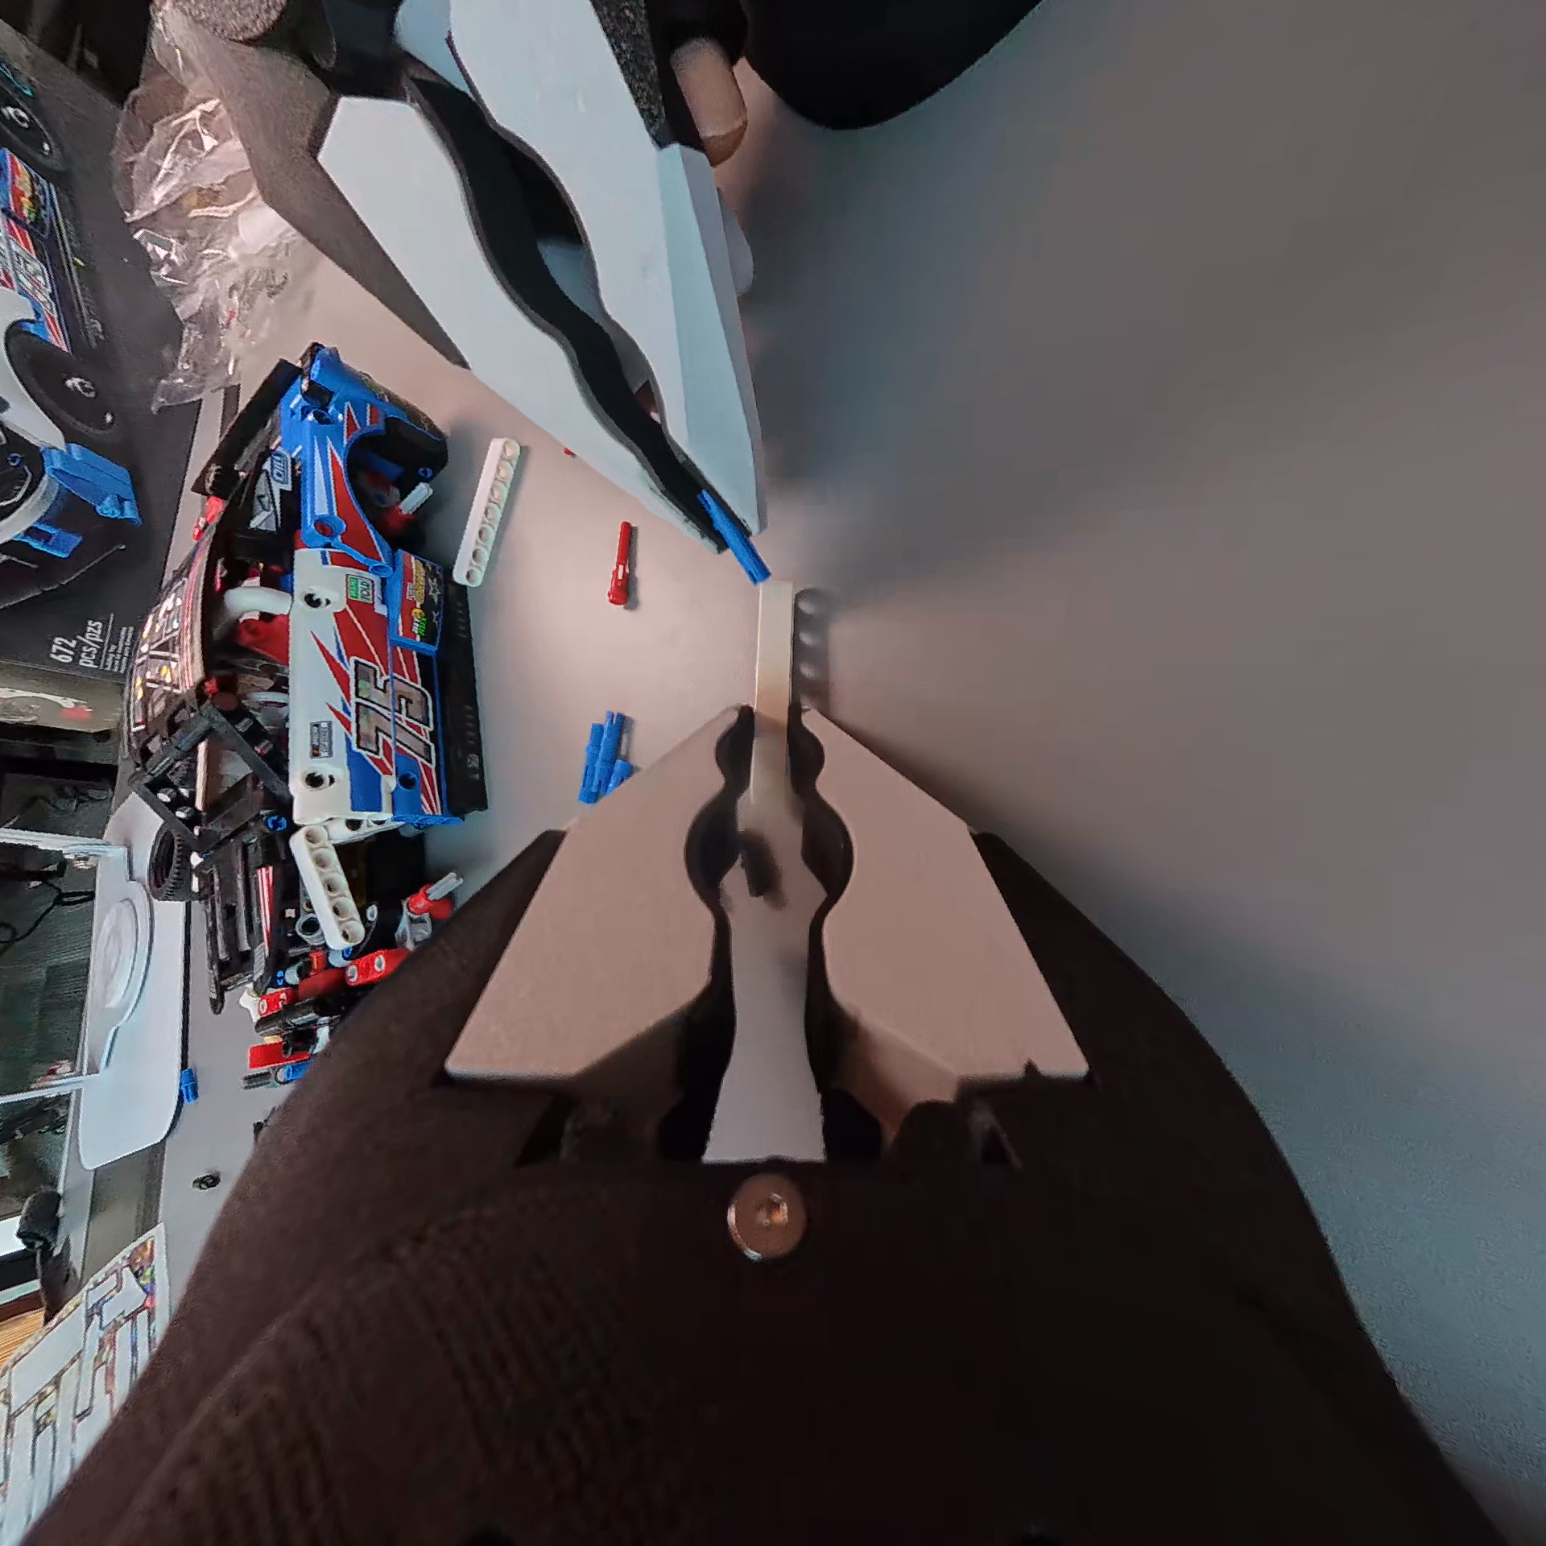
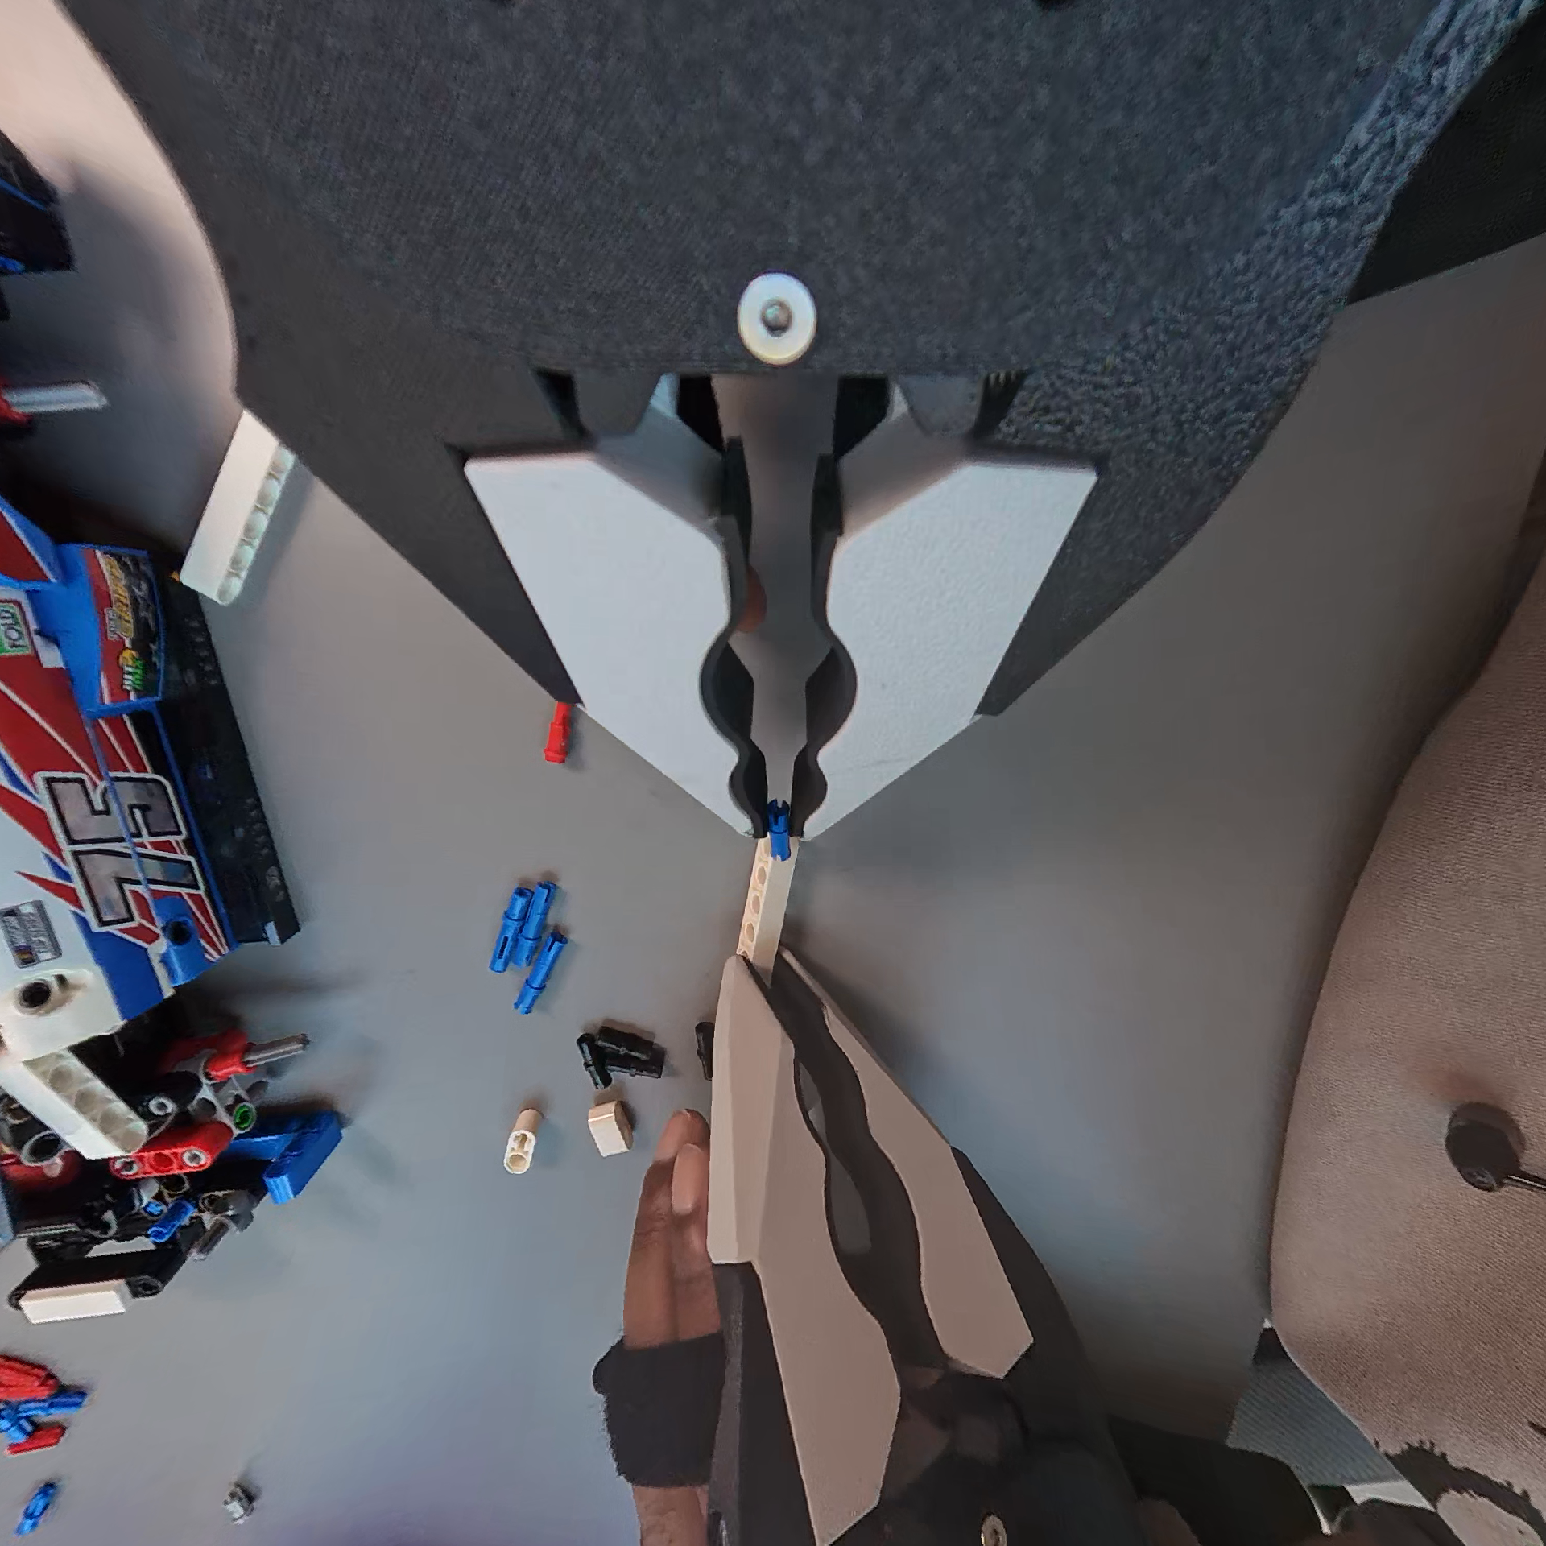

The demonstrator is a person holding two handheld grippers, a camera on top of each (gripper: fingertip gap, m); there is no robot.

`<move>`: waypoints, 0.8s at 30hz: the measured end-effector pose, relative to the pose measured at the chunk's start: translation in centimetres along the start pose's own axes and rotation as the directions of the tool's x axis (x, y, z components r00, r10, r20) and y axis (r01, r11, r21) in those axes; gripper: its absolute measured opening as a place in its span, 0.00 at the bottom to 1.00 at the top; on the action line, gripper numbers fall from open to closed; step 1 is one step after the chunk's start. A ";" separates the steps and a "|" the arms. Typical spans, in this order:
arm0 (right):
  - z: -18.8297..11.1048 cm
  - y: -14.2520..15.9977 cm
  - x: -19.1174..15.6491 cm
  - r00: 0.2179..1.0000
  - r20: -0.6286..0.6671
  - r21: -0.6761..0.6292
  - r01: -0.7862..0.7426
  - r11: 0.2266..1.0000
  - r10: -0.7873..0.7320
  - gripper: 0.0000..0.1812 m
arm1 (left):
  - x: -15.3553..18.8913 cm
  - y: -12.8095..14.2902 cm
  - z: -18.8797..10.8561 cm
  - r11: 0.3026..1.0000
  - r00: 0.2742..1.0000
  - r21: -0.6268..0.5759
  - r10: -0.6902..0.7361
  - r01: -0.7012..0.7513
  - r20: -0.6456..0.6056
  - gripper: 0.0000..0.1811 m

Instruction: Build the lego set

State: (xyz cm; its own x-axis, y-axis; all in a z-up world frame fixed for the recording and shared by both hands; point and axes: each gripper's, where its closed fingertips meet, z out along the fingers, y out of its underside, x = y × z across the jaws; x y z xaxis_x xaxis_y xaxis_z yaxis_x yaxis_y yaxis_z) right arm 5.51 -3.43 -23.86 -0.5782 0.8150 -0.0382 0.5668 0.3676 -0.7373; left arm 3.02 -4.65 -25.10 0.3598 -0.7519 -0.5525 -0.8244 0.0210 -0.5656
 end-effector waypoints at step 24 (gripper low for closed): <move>-0.2 0.1 0.0 0.996 -0.057 -0.064 0.063 0.996 -0.067 0.02 | 0.4 -1.0 0.0 0.920 0.909 0.022 -0.382 0.391 -0.168 0.09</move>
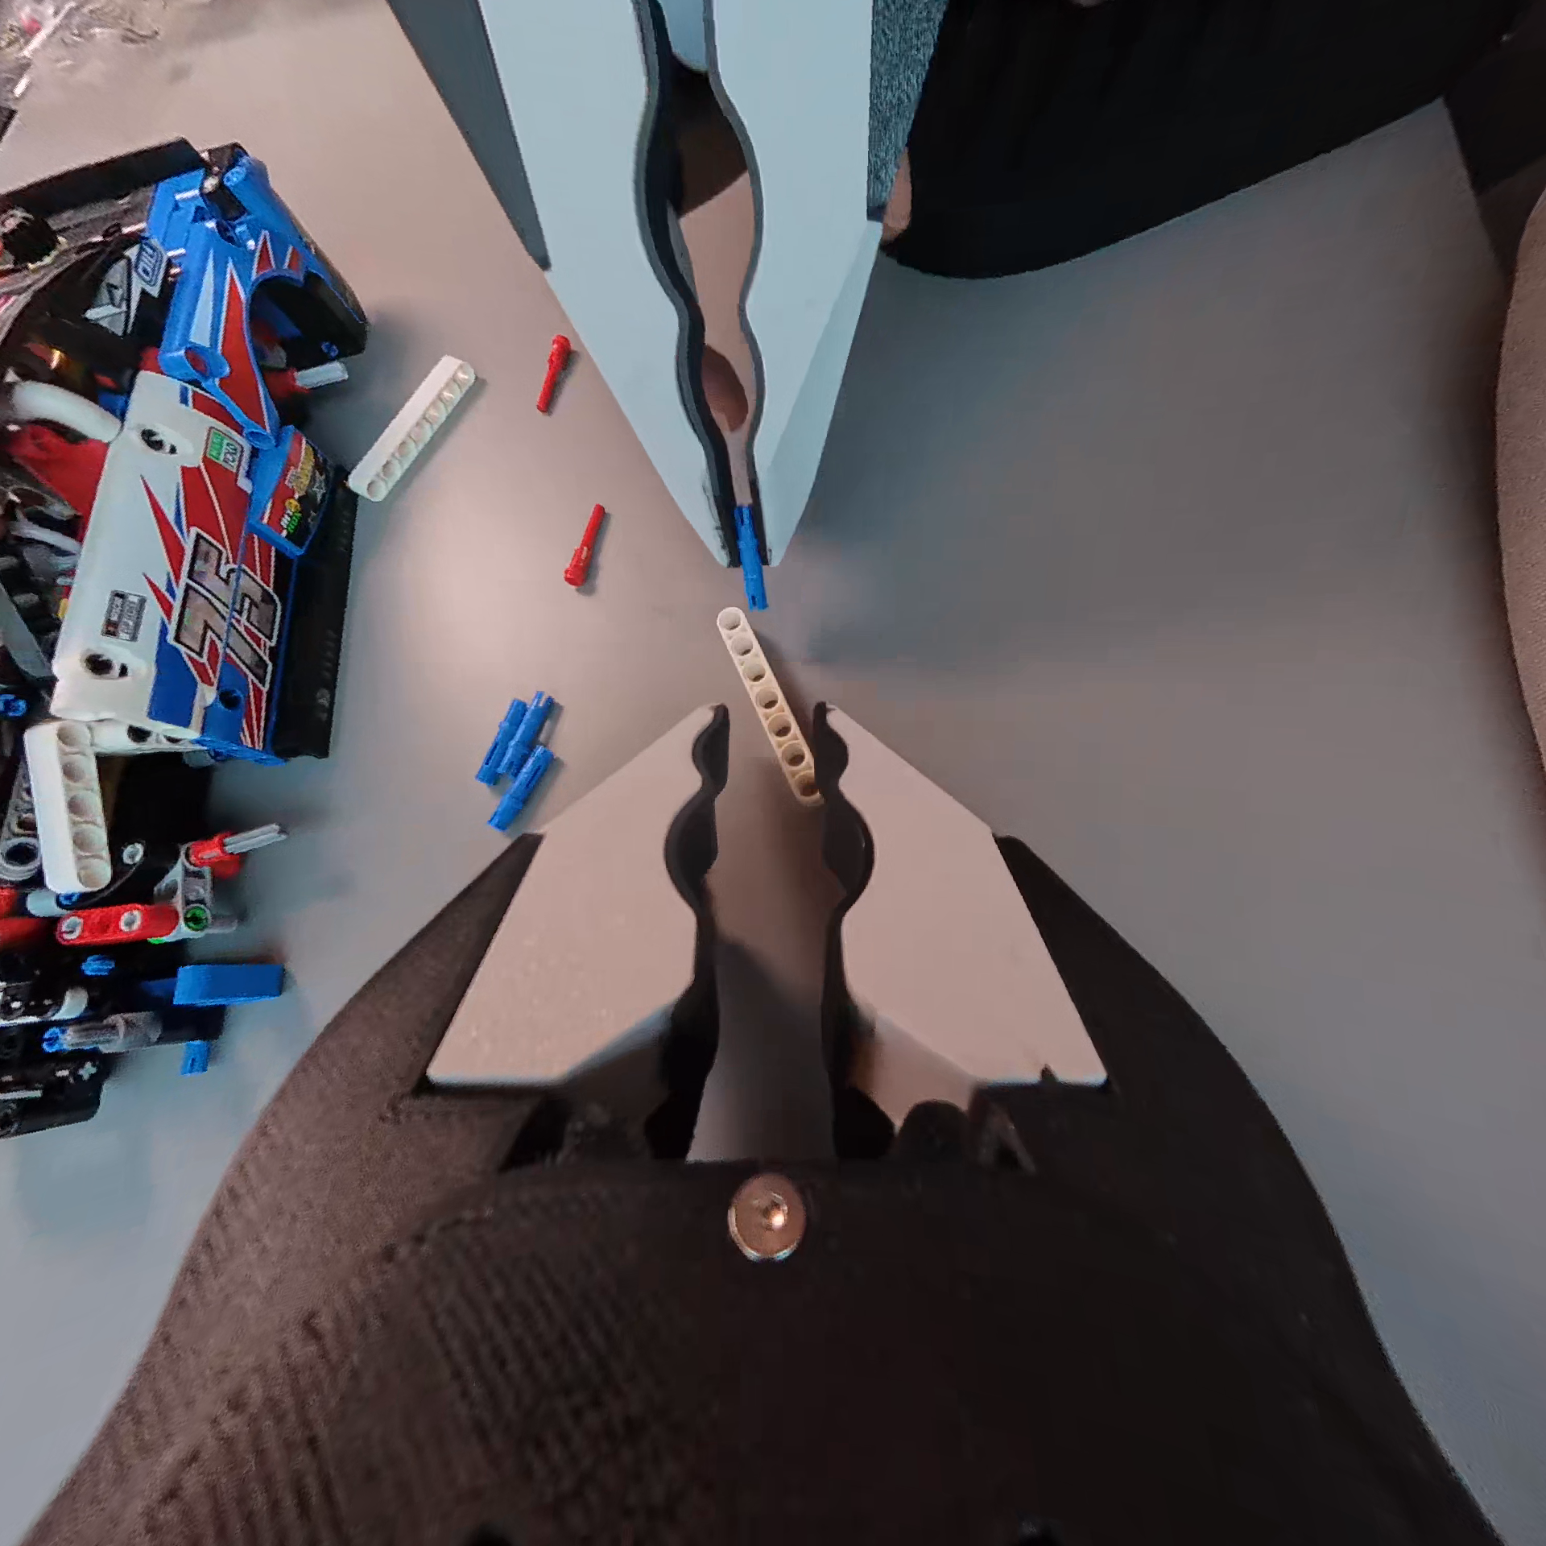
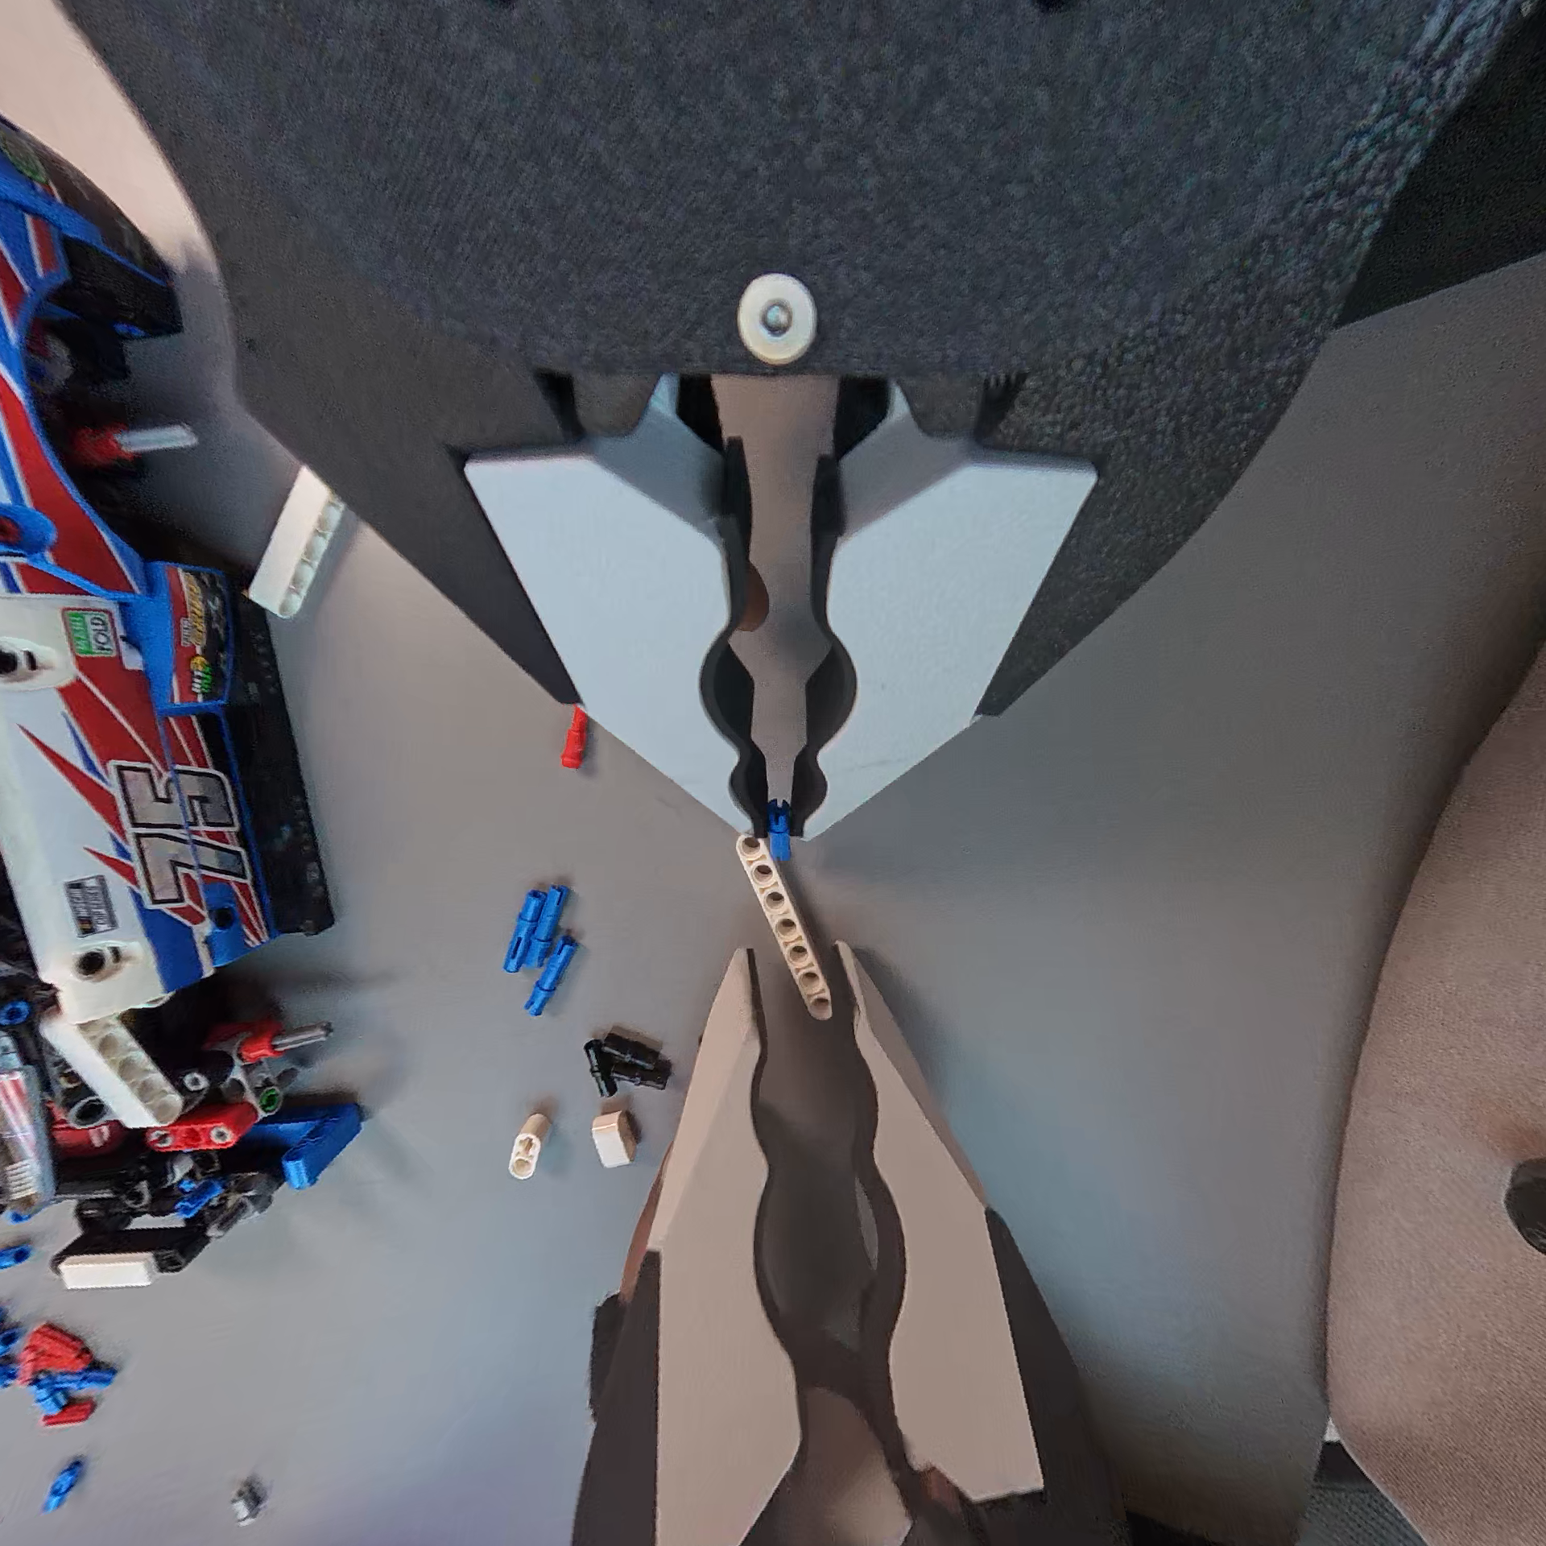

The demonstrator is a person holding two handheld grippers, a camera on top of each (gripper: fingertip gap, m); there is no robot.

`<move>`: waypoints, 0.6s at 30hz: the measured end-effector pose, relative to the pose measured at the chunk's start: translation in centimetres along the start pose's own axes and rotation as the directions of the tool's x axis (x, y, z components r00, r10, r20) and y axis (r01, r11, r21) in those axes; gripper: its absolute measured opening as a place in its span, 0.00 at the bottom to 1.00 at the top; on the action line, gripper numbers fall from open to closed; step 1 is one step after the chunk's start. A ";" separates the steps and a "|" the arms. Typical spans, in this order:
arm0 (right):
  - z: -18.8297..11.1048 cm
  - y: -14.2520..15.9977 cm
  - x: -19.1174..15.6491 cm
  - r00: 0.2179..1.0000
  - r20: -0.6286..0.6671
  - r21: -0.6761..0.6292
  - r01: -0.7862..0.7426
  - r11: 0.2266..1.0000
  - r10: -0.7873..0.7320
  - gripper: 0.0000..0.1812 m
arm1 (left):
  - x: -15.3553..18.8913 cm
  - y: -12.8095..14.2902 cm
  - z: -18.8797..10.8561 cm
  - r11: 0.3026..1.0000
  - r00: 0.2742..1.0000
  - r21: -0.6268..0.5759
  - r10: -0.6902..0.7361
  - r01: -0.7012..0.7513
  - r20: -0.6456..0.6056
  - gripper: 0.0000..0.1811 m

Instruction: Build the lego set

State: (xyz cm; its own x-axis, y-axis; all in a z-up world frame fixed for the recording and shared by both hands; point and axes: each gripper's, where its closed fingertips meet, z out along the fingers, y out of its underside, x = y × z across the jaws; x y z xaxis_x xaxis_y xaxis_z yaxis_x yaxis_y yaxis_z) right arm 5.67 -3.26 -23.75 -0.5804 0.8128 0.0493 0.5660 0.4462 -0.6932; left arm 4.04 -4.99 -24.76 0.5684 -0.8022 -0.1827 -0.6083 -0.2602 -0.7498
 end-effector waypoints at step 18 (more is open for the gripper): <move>0.3 0.4 -0.3 0.991 0.088 -0.432 0.125 0.893 -0.097 0.02 | 0.2 0.4 0.1 1.000 1.000 -0.018 0.010 -0.011 -0.017 0.03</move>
State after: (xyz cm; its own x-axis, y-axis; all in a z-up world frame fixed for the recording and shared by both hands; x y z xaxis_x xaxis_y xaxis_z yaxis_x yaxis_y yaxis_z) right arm 5.93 -3.44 -24.27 -0.6818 0.7297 0.0523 0.6856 0.6622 -0.3024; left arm 3.96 -5.20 -25.23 0.5527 -0.8137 -0.1799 -0.6241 -0.2611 -0.7364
